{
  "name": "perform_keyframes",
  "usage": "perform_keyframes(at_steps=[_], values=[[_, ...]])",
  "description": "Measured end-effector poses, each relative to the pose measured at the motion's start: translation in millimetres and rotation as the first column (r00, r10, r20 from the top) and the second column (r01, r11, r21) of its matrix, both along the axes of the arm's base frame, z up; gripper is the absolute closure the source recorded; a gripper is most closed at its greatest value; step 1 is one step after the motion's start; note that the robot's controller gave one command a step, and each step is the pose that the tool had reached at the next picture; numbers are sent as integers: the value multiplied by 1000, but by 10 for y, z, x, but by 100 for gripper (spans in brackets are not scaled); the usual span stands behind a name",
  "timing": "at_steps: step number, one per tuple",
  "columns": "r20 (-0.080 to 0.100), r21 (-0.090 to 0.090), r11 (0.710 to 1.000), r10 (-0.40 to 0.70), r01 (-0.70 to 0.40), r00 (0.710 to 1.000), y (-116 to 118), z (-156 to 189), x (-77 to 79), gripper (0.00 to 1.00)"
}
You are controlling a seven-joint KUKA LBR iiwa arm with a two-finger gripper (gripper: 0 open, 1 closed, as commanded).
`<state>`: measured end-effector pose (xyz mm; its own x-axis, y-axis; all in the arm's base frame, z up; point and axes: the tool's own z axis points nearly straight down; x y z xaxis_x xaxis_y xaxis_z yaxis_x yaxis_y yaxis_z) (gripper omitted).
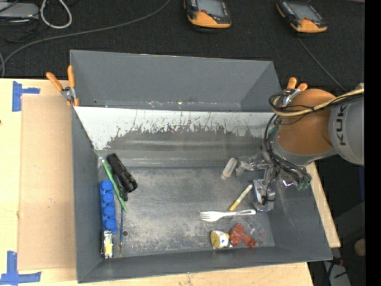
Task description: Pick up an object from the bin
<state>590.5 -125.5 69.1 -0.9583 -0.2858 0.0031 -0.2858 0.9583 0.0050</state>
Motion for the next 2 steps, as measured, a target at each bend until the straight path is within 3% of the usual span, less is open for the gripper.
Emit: perform_keyframes(at_steps=[1,2], values=[[8,0,992,125,-125,992,72,12,-23,100],[8,0,992,125,-125,992,72,12,-23,100]])
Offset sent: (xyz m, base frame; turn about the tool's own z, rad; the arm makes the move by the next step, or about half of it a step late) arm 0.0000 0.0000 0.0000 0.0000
